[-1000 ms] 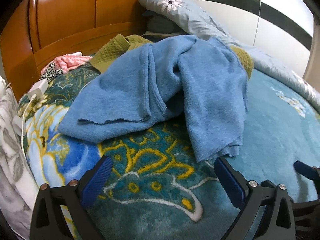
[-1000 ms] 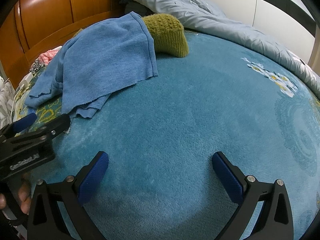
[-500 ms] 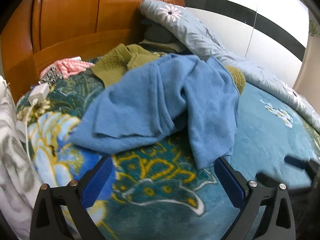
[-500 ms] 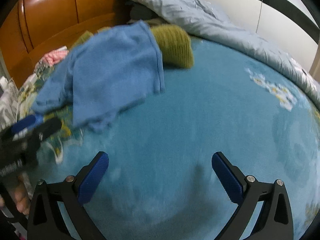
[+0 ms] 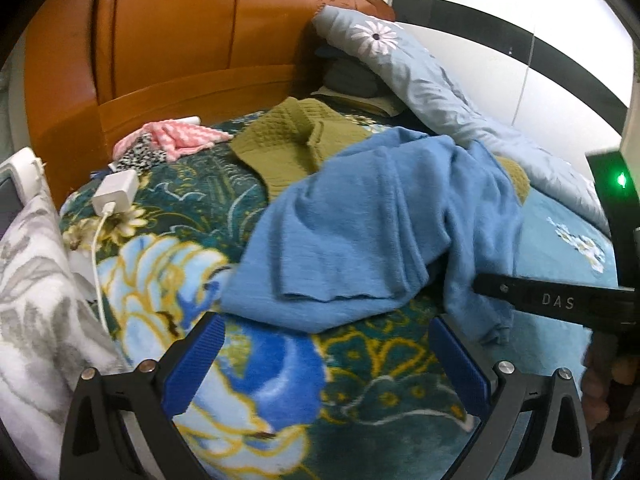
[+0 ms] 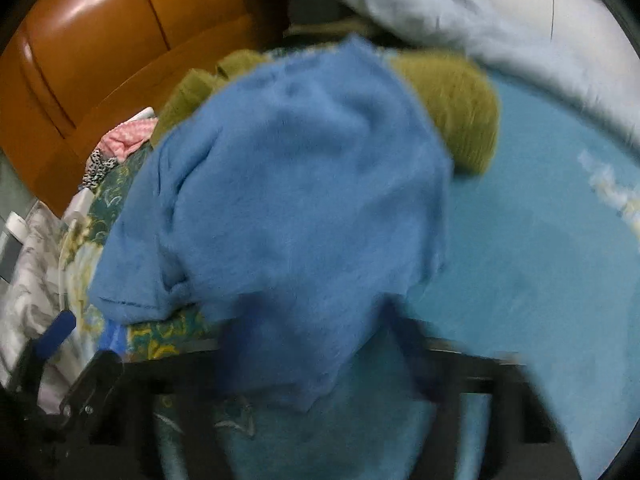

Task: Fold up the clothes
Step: 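Grasp the blue sweatshirt with the right gripper and pull it off the pile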

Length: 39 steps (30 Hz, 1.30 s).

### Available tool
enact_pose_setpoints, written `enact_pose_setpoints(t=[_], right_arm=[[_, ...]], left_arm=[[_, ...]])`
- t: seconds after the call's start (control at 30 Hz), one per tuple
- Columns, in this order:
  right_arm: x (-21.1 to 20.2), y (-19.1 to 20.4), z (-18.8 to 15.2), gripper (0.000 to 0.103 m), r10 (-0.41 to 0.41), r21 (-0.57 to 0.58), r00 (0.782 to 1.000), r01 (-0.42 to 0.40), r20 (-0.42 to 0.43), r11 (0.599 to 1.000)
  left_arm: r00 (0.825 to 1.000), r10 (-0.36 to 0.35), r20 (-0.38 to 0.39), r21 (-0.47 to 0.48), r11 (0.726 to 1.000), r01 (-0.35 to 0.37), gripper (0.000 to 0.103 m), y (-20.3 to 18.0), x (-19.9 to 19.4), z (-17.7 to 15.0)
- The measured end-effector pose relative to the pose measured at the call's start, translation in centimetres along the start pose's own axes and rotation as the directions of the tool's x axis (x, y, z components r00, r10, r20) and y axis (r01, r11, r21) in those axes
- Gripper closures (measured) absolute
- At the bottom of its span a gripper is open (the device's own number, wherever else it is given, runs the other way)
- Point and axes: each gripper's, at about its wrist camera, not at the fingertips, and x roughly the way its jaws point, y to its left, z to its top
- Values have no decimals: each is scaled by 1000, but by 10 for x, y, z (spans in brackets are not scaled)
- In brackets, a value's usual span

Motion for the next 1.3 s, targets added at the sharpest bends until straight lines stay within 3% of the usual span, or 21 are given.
enact_pose_setpoints(t=[0.07,0.3,0.5,0.67,0.8,0.93,1.07,1.17,1.23,1.3], right_arm=[[-12,-12,0,85,43,66,999,-45,27,997],[-100,-51,6,87,-19,152,974,-16,226,988],[-160,-96,-12,88,-70,247,943,-14,327,969],[-214,-137,-45,88,-137,297,905,12,404,955],[-268,-178,-79,88,-231,359,862,62,451,931],[-317,-218,-133,88,-371,465,813,141,449,874],[-340,-254,-179,88,-479,576,791,202,381,792],[-342,-281,-209,87,-495,643,806,196,325,740],[-336,-291,-219,86,-480,661,828,189,290,726],[-333,-294,-228,82,-494,669,829,214,262,712]], left_arm=[[1000,1,-3,-13,1000,-1,0,3,0,0],[999,-19,28,-8,1000,19,0,-4,-15,4],[998,-44,46,25,999,43,0,-23,-31,4],[995,-75,59,71,995,70,0,-48,-45,4],[992,-111,59,124,987,103,0,-75,-52,3],[986,-159,40,185,971,149,0,-108,-54,-2],[976,-217,-3,239,948,212,0,-144,-51,-10],[967,-252,-37,277,927,252,0,-169,-49,-16],[963,-266,-53,295,917,269,0,-181,-49,-21],[956,-285,-71,317,902,293,0,-194,-49,-26]])
